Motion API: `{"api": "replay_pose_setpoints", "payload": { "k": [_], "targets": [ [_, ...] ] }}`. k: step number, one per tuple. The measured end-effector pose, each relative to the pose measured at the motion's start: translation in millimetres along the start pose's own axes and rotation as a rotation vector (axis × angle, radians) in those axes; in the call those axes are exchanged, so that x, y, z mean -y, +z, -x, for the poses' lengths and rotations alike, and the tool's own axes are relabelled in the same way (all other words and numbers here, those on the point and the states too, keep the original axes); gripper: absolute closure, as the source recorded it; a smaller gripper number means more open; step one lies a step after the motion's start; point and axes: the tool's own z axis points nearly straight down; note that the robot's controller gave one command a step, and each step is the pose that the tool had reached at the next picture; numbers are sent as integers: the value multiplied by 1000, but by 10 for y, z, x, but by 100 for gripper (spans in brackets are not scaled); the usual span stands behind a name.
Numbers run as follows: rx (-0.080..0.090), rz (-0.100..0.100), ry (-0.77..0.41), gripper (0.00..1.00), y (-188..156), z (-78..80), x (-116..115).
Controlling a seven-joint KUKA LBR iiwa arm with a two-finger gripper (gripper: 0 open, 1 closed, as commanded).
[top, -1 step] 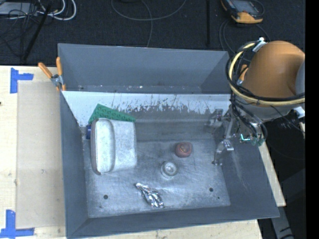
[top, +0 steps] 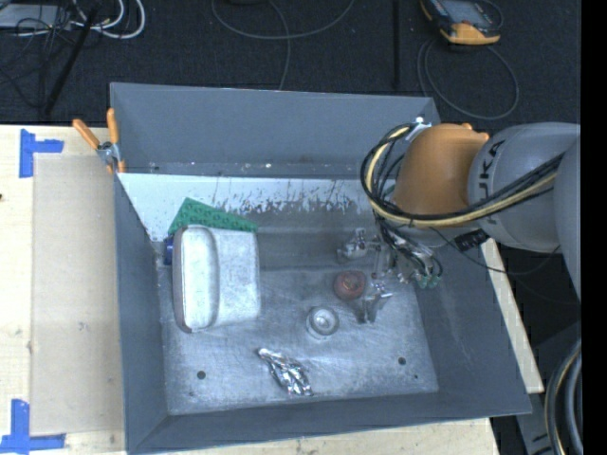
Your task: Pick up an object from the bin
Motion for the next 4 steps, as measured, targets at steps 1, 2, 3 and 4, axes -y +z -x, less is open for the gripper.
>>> {"api": "replay_pose_setpoints", "payload": {
  "k": [1,2,3,4],
  "targets": [
    [0,-1,15,0,-325,-42,12],
    [-4,0,84,0,-304,-92,25],
    [0,0,245,0,-33,-81,36],
    [-2,0,243,0,-42,-74,35]
  ]
}}
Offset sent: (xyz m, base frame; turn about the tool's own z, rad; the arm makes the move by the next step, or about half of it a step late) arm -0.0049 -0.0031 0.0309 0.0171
